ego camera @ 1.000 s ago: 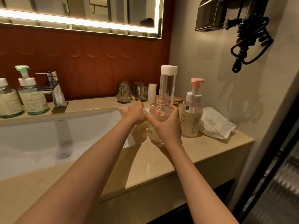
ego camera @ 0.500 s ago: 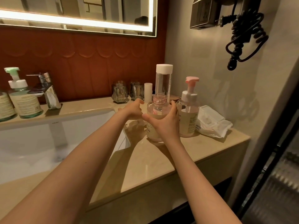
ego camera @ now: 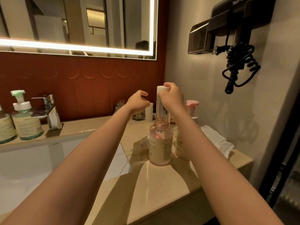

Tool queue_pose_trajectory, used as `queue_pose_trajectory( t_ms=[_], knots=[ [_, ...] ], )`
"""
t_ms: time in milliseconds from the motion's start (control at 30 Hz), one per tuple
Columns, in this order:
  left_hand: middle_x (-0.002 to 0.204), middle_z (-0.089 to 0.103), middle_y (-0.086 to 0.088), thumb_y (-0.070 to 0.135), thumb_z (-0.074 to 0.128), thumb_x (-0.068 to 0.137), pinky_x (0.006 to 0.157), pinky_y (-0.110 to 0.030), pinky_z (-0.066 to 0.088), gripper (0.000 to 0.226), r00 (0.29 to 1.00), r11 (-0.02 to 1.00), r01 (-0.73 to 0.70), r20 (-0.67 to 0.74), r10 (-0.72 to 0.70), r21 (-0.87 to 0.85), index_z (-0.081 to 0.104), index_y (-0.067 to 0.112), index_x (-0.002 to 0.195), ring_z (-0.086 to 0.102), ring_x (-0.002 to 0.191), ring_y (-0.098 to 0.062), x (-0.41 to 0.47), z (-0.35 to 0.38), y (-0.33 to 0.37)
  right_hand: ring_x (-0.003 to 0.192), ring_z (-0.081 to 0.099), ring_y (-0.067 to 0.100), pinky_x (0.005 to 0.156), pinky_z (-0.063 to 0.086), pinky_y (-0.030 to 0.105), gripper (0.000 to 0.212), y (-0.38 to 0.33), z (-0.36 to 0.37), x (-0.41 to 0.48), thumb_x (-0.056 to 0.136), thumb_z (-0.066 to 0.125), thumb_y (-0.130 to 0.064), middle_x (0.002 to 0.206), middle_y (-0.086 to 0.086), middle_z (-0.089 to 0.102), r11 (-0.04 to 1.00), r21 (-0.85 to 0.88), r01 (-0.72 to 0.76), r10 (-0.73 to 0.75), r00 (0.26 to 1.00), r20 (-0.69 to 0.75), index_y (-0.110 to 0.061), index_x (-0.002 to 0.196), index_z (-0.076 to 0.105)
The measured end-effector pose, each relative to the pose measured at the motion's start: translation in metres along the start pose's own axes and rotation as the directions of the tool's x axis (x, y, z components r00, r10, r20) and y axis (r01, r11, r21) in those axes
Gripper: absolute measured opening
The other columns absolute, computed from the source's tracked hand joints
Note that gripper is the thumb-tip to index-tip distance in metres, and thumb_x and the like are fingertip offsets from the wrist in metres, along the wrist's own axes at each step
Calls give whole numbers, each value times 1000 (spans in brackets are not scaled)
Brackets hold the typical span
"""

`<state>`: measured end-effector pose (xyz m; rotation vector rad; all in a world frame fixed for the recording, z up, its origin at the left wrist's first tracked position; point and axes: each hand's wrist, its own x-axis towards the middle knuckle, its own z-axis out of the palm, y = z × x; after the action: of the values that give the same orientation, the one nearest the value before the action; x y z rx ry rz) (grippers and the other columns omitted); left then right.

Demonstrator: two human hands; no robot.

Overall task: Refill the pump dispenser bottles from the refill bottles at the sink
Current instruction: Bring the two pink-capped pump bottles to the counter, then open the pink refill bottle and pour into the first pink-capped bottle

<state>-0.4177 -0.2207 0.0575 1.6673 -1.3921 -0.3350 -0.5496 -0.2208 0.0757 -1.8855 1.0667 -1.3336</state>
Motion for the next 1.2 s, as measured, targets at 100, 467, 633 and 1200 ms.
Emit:
queue_pose_trajectory(
  t_ms=[100,467,633,1200],
  knots=[
    [129,52,-13,4,53,87,87,-28,45,49,1000,1000,-13,12,14,-16,40,10,134,53,111,-20,15,1,9,124,44,24,91,41,28,46,-1,1,36,92,47,-8,141,8,40,994,-75,-82,87,994,71,-12,138,39],
    [145,37,-14,4,46,92,100,-31,38,54,997,1000,20,70,-20,-9,29,9,143,39,132,-26,74,28,-8,138,23,34,109,32,41,64,21,39,119,90,55,-19,151,15,20,910,-381,-161,194,980,49,-9,145,24],
    [147,34,-13,8,49,92,103,-32,36,58,991,998,67,121,-65,-16,25,8,145,35,134,-26,83,39,-29,140,15,36,112,26,48,70,35,57,137,90,55,-29,152,15,17,811,-567,-147,232,969,81,-11,147,19],
    [142,40,-10,22,65,82,101,-37,41,72,976,987,127,189,-107,-97,28,9,143,42,128,-27,76,36,-32,111,49,27,78,44,29,72,21,49,127,70,78,-40,122,12,49,746,-666,-9,116,986,116,-8,126,46]
  ],
)
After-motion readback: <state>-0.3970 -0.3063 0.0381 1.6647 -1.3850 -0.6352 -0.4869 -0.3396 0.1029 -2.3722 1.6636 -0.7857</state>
